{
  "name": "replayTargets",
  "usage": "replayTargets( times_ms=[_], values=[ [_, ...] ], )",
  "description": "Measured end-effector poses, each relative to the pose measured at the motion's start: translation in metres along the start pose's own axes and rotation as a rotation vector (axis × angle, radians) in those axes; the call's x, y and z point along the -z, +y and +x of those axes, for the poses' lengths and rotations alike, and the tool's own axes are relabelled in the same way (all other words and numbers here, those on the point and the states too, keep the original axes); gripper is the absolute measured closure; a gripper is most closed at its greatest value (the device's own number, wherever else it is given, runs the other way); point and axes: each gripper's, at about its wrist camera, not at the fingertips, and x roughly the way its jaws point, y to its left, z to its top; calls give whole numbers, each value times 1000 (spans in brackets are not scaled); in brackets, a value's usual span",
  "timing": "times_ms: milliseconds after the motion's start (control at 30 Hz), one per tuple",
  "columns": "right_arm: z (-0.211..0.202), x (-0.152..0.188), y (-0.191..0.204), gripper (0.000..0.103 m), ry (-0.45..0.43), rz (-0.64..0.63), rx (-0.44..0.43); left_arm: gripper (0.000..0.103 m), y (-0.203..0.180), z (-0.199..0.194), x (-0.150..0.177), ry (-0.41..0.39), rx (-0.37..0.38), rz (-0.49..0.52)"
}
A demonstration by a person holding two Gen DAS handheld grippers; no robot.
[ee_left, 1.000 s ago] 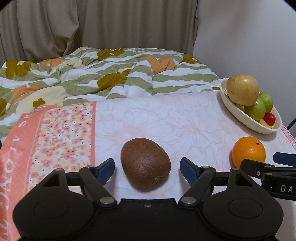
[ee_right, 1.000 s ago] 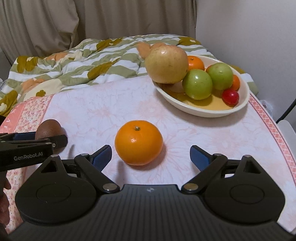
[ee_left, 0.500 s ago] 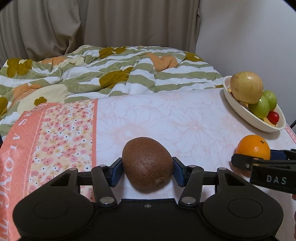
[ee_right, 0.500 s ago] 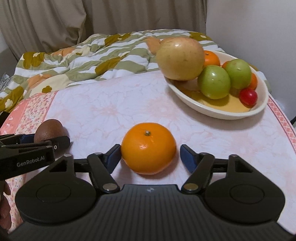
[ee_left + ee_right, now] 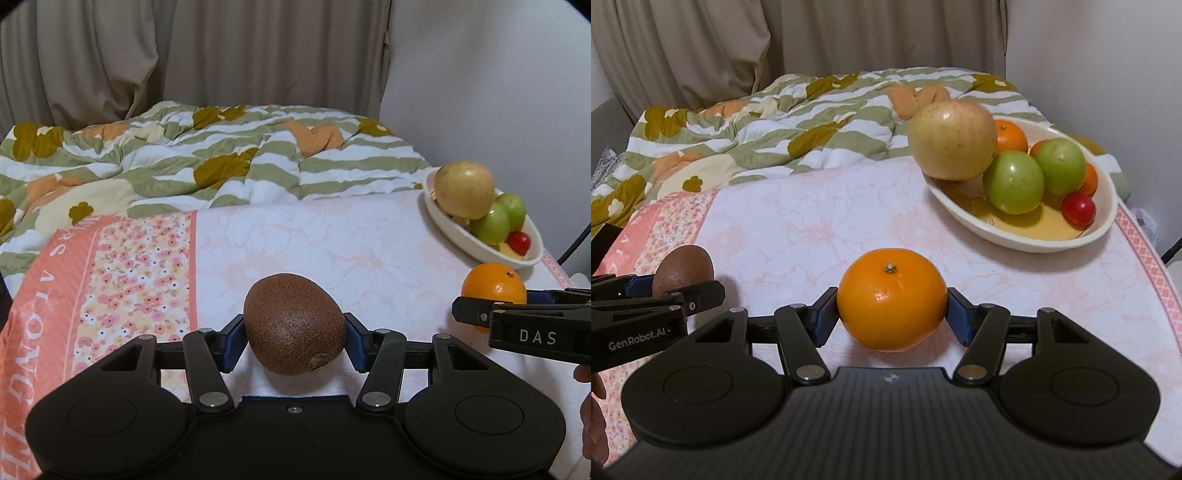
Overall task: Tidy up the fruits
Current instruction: 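Carry the kiwi and orange in both tools over the white bowl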
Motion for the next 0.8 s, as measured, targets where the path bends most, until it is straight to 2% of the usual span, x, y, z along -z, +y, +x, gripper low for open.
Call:
replayTargets(
  times_ms=[200, 467, 667, 800],
  values=[
    [-34, -3, -3, 27, -30, -1, 7, 45, -11, -31, -4, -53, 17, 12],
    [-83, -2, -20, 27, -44, 56, 27, 45, -34, -69, -15, -116, 77, 37],
    [-110, -7, -56, 27, -64, 78, 44, 45, -61, -85, -28, -152, 92, 38],
    [-119, -14, -87, 27, -74, 64, 31, 45, -86, -89, -35, -167, 77, 24]
  ],
)
